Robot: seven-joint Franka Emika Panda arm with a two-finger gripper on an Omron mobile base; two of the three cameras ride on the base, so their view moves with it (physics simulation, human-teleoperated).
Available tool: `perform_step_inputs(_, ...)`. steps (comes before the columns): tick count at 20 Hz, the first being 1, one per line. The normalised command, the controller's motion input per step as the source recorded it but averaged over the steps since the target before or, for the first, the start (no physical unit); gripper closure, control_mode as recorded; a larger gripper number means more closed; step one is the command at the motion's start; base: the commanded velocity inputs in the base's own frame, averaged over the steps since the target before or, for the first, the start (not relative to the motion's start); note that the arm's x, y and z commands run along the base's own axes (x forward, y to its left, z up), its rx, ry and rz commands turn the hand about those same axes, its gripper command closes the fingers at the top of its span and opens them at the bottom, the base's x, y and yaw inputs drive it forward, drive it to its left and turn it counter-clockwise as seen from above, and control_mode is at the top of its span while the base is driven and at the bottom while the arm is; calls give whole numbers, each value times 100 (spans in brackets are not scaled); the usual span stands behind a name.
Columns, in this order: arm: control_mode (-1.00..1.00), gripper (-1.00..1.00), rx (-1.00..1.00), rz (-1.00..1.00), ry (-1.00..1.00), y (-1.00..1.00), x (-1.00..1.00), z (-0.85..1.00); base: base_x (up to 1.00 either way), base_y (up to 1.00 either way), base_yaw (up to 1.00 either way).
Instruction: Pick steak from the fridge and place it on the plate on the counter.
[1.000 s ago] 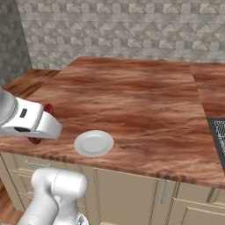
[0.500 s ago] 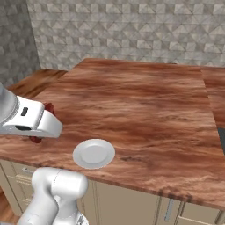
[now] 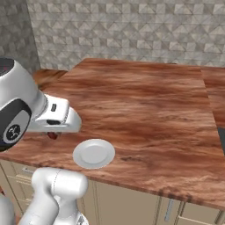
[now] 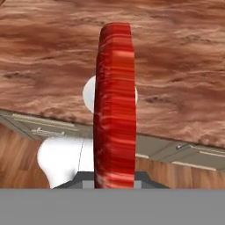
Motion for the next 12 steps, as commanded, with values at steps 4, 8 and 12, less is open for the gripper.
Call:
perform_step_inputs(4,-100,100,18,19,19,-25,71,-23,0,0,0)
perform_step_inputs(8,-100,100,14,16,18,-7,63,-48,0,0,0)
perform_step_inputs(12,-100,100,15,11,26,0,58,-66,0,0,0)
